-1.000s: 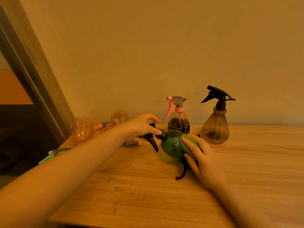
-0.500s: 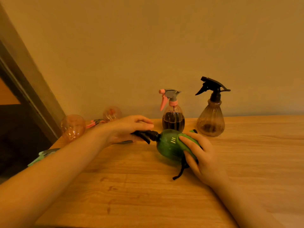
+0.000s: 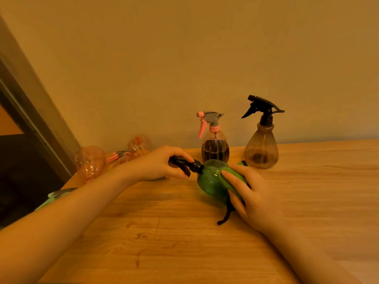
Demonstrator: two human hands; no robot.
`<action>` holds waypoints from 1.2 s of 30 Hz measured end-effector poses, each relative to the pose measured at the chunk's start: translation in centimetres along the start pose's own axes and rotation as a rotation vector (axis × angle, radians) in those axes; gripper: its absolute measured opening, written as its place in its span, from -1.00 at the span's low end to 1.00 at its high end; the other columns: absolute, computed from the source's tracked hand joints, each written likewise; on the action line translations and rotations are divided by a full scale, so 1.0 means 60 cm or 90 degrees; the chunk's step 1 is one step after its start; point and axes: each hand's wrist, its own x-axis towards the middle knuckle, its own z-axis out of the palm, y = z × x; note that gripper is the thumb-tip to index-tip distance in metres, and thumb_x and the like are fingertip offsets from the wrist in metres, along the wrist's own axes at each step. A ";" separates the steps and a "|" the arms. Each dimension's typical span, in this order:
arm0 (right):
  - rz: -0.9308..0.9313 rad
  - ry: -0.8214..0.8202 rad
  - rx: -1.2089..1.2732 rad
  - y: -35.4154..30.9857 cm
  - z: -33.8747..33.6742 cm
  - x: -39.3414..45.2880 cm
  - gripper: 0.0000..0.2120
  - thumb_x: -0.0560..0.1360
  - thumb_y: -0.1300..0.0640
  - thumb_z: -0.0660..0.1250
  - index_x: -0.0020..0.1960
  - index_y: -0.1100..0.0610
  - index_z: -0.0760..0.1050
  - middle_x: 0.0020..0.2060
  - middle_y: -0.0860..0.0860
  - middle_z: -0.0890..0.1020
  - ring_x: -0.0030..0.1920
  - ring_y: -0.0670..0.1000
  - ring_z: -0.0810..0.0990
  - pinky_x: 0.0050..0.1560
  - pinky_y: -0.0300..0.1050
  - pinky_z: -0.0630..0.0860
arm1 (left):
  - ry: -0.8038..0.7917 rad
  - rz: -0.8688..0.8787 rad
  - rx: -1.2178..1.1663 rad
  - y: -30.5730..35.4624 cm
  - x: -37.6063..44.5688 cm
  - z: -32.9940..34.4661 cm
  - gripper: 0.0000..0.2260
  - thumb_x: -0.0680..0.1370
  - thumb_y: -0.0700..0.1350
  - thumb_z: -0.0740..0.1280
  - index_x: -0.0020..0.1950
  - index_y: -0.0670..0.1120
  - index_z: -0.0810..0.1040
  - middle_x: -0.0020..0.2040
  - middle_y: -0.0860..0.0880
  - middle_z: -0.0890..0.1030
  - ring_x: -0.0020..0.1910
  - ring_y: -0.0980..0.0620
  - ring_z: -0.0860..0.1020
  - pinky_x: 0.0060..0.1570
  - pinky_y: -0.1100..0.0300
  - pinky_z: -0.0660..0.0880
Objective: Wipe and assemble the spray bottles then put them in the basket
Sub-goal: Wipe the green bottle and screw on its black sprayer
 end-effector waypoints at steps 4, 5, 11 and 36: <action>-0.029 -0.034 -0.027 -0.012 -0.005 0.020 -0.64 0.55 0.11 0.23 0.31 0.20 0.45 0.24 0.19 0.48 0.21 0.16 0.48 0.11 0.07 0.50 | 0.059 0.026 0.123 -0.003 0.000 -0.005 -0.67 0.45 -0.26 0.43 0.14 0.06 0.57 0.10 0.10 0.60 0.00 0.27 0.52 -0.02 0.54 0.38; -0.033 -0.047 -0.022 -0.015 -0.008 0.027 -0.64 0.56 0.11 0.23 0.32 0.19 0.44 0.25 0.19 0.47 0.22 0.16 0.47 0.12 0.07 0.51 | 0.068 0.033 0.130 -0.002 -0.001 -0.006 -0.69 0.47 -0.24 0.42 0.13 0.08 0.58 0.09 0.11 0.60 0.03 0.24 0.53 0.01 0.50 0.40; -0.089 -0.135 -0.068 -0.030 -0.017 0.084 -0.61 0.53 0.05 0.21 0.33 0.11 0.43 0.26 0.16 0.49 0.21 0.17 0.51 0.05 0.01 0.56 | 0.101 0.073 0.122 0.005 -0.002 -0.001 -0.76 0.48 -0.21 0.42 0.12 0.01 0.60 0.17 0.01 0.60 0.16 0.11 0.54 0.20 0.21 0.45; -0.049 -0.083 -0.069 0.041 0.008 -0.021 -0.24 0.37 0.33 0.48 0.47 0.09 0.23 0.39 0.20 0.33 0.45 0.21 0.24 0.34 0.16 0.34 | 0.134 -0.024 0.012 0.012 0.005 -0.003 -0.89 0.52 -0.09 0.36 -0.20 0.04 0.52 -0.32 0.12 0.52 -0.42 0.29 0.47 -0.43 0.41 0.29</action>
